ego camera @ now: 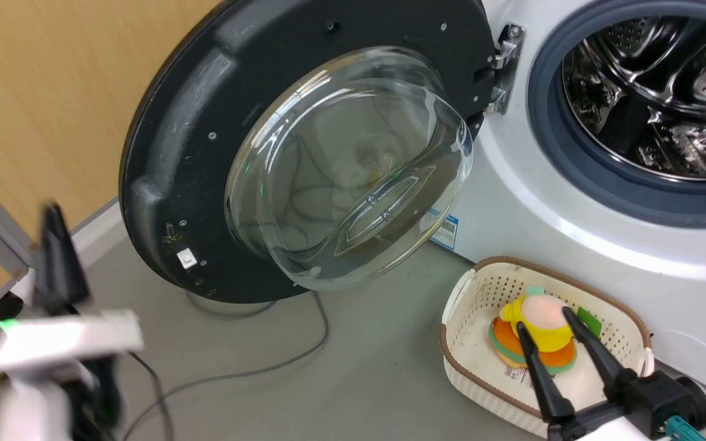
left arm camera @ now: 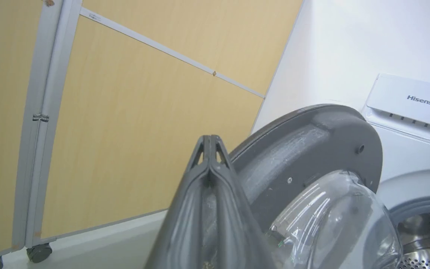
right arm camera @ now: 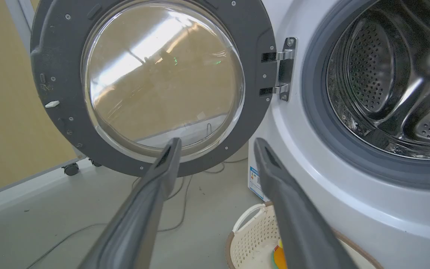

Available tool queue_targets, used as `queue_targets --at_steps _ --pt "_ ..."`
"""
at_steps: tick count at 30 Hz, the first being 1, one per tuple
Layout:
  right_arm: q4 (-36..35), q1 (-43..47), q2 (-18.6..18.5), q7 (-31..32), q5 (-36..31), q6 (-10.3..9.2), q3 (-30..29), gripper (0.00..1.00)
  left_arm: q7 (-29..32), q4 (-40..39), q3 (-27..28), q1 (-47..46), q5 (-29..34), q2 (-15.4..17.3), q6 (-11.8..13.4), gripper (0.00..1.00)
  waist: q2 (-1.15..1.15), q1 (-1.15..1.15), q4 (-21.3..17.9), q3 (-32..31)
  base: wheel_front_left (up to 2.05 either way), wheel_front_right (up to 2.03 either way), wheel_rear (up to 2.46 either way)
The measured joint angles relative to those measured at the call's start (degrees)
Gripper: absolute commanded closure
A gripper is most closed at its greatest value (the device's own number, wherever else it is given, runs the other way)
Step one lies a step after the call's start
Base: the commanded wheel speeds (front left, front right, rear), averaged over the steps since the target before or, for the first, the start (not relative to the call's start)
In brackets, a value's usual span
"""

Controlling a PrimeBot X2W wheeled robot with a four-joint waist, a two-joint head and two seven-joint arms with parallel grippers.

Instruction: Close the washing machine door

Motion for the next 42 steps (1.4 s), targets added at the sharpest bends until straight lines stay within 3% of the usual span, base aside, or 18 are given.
queue_targets --at_steps 7,9,13,18,23,30,42 --pt "-1.72 0.42 -0.1 0.0 -1.32 0.0 -0.86 0.0 5.12 10.99 7.15 -13.44 -8.81 7.72 -1.93 1.0 0.0 0.0 -1.82 2.71 0.0 0.0 0.0" --pt "-1.85 0.31 -0.09 0.0 -1.74 0.0 -1.44 0.0 7.65 14.84 10.92 -16.94 -14.83 7.56 -1.57 1.0 0.0 0.0 -2.84 3.46 0.0 0.0 0.0" --pt "-2.07 0.1 -0.07 0.0 -2.13 0.0 -2.77 0.0 13.36 22.41 15.36 -22.54 -22.42 10.2 -1.44 1.0 0.0 0.0 -4.72 4.62 0.0 0.0 0.0" --pt "-2.21 -0.54 -0.14 0.0 -2.13 0.0 -2.32 0.0 21.57 30.75 20.92 -28.08 -33.01 11.26 0.62 1.0 0.0 0.0 -6.45 5.61 0.0 0.0 0.0" --pt "-2.21 -0.87 -0.22 0.0 -2.12 0.0 -2.02 0.0 30.8 35.43 22.84 -30.28 -40.01 11.35 2.32 1.0 0.0 0.01 -7.43 5.85 0.0 0.0 0.0" --pt "-2.13 -0.83 -0.2 0.0 -2.1 0.0 -2.03 0.0 42.99 35.53 20.01 -29.56 -43.36 11.09 0.53 1.0 0.0 0.0 -7.91 4.84 0.0 0.0 0.0" --pt "-1.11 0.4 1.48 0.0 -1.83 0.0 -2.1 0.0 54.64 27.26 16.22 -21.36 -45.31 9.98 -1.04 1.0 0.0 0.0 -7.99 0.22 0.0 0.0 0.0"
